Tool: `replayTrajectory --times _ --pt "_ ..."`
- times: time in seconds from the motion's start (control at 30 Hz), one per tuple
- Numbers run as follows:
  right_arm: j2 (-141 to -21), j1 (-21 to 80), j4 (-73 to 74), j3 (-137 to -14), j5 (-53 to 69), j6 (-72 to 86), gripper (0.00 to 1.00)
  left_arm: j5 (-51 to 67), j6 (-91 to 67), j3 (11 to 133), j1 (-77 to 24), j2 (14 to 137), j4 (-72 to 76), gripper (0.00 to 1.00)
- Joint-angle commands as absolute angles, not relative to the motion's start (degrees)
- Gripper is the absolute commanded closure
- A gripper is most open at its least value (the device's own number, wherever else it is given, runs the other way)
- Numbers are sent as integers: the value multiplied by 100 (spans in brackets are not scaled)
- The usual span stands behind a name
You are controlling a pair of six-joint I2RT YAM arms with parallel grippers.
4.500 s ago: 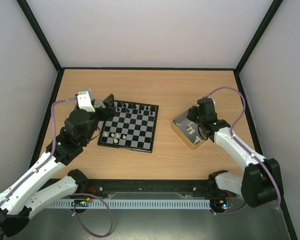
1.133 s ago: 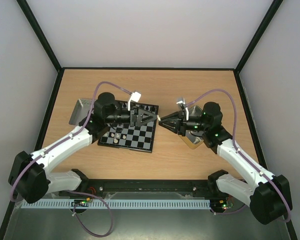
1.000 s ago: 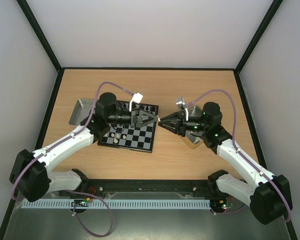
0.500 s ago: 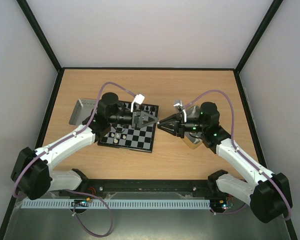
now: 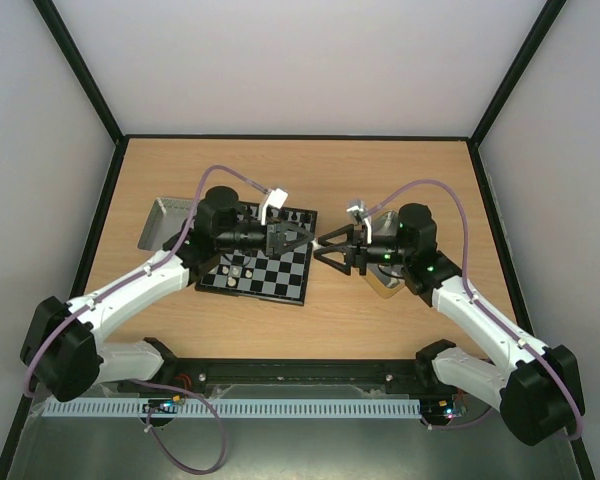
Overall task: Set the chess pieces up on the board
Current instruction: Place the chess piece on the chessboard.
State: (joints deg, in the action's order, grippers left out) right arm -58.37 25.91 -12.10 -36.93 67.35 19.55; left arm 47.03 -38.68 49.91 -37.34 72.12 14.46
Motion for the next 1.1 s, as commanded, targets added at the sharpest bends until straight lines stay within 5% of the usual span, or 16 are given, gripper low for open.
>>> replayTrajectory --times 0.0,0.2,0.5,1.07 --pt "-5756 2619 -1038 -3819 6336 1795 34 3737 -3238 5133 -3762 6891 721 98" --pt "-5678 2619 -1033 -3662 5144 1808 15 1631 -2752 4897 -3766 6477 -343 98" --pt "-5842 2619 -1128 -3665 3364 2120 12 -1024 -2958 4090 -4156 6112 -1293 97" --pt "-6231 2619 -1230 -3657 2821 2414 11 -2046 -4013 2832 -4693 6380 -707 98"
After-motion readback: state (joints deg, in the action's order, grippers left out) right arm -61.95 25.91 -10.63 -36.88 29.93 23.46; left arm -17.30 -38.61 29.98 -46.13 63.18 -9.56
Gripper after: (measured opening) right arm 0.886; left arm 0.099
